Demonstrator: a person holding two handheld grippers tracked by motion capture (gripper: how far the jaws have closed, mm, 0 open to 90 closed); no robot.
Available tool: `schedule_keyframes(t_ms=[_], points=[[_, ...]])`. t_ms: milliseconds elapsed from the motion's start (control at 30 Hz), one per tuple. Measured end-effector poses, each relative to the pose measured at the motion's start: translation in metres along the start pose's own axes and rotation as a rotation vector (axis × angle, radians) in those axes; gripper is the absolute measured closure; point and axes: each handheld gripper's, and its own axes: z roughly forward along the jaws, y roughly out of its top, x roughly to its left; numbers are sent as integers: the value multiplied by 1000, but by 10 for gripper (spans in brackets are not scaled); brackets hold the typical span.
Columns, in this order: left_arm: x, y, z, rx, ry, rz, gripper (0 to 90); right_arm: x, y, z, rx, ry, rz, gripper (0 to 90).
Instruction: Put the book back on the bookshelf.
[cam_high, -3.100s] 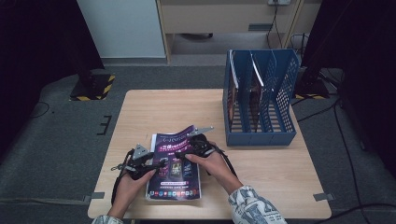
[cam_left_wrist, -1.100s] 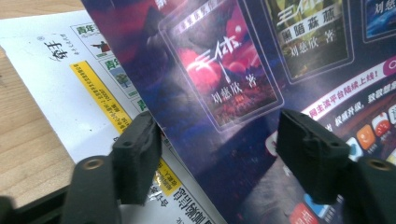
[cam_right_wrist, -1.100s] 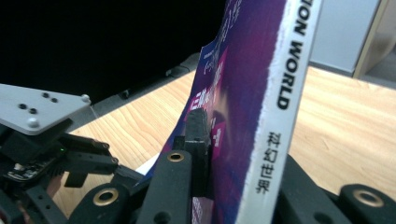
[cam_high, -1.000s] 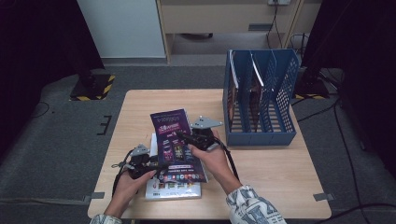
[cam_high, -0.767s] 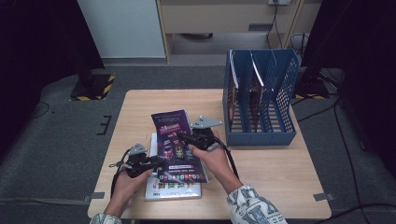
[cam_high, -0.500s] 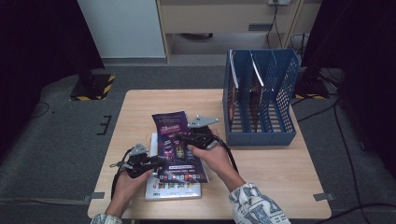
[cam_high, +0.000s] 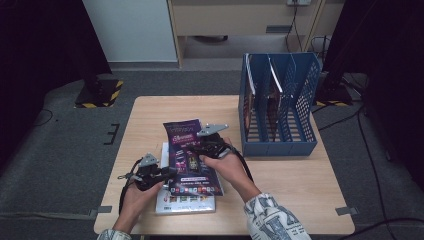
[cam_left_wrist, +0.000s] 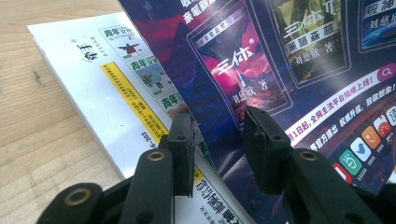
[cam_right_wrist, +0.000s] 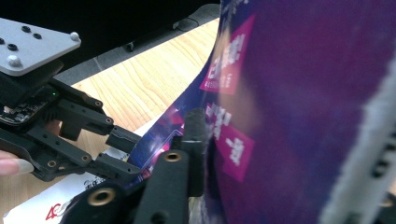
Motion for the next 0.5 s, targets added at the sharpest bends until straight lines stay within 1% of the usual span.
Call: schedule_keyframes(t_ms=[33,167,333,400,433,467,500], points=[[0,0,0,-6,-2,-6,648,-1,0,-1,3,-4,-3,796],[0,1,-1,-13,1,-7,649,-1,0,-3,-9,-13,-10,804],[4,1,-5,-59,-3,-37,639,0,2,-7,-66,-17,-21,813],[5,0,-6,-75,-4,-38,633,1,4,-9,-84,-12,-33,815],[5,0,-7,-84,7,-42,625,2,4,-9,-93,-10,-42,817],[6,0,-7,-90,12,-45,595,3,5,-10,-103,-8,-49,817],[6,0,-7,-91,11,-47,587,3,6,-11,-118,-5,-51,817]])
